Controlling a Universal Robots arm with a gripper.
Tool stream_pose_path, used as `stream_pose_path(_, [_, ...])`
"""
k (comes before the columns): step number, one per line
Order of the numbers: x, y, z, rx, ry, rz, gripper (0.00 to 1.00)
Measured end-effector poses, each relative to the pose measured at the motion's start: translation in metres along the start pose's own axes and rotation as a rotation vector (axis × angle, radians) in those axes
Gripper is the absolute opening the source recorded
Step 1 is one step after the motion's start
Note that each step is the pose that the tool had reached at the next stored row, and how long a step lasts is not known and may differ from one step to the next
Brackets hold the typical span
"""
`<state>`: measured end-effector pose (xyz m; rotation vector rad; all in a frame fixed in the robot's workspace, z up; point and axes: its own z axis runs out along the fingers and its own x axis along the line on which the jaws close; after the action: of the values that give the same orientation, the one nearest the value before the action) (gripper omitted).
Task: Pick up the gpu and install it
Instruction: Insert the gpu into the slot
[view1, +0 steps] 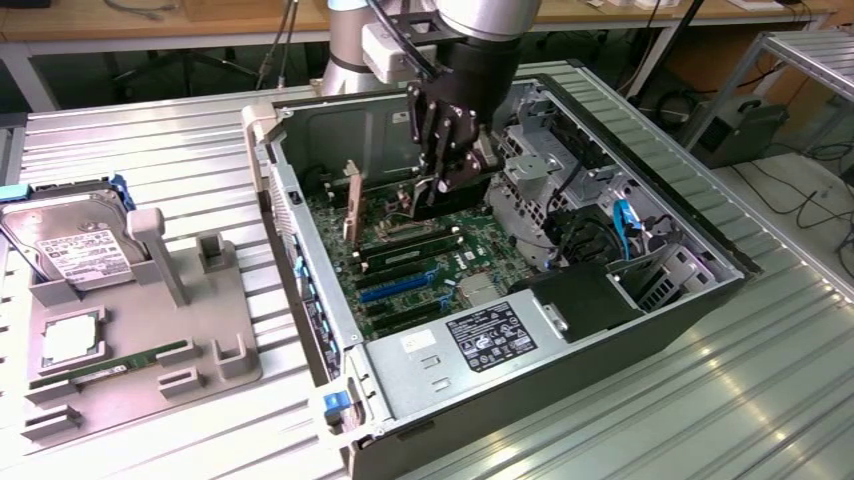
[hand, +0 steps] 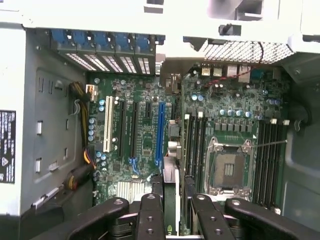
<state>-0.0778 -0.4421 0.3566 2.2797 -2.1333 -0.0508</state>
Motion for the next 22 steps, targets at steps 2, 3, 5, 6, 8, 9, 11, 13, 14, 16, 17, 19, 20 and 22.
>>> stream_pose_path(2, [0.001, 0.002, 0.0038, 0.0009, 0.0001, 0.0, 0.26])
stream_pose_path(3, [0.001, 0.0027, 0.0062, 0.0014, 0.0002, 0.001, 0.26])
stream_pose_path(5, [0.001, 0.0039, 0.0108, 0.0023, 0.0002, 0.004, 0.26])
stream_pose_path(6, [0.001, 0.0044, 0.0134, 0.0027, 0.0001, 0.007, 0.26])
stream_pose_path(8, [0.001, 0.0049, 0.0173, 0.003, -0.0002, 0.013, 0.26])
stream_pose_path(9, [0.002, 0.0054, 0.0192, 0.0031, -0.0001, 0.016, 0.26])
stream_pose_path(11, [0.002, 0.0068, 0.0229, 0.0033, -0.0004, 0.018, 0.26])
stream_pose_path(13, [0.004, 0.0092, 0.0267, 0.0033, -0.0002, 0.018, 0.26])
stream_pose_path(14, [0.004, 0.0104, 0.0281, 0.0033, -0.0002, 0.018, 0.26])
stream_pose_path(16, [0.005, 0.0126, 0.0305, 0.0033, -0.0002, 0.018, 0.26])
stream_pose_path(17, [0.006, 0.0137, 0.032, 0.0034, -0.0005, 0.019, 0.26])
stream_pose_path(19, [0.006, 0.016, 0.0356, 0.0034, -0.0005, 0.022, 0.26])
stream_pose_path(20, [0.007, 0.0176, 0.0381, 0.0034, -0.0005, 0.024, 0.26])
stream_pose_path(22, [0.007, 0.0196, 0.042, 0.0034, -0.0006, 0.027, 0.26])
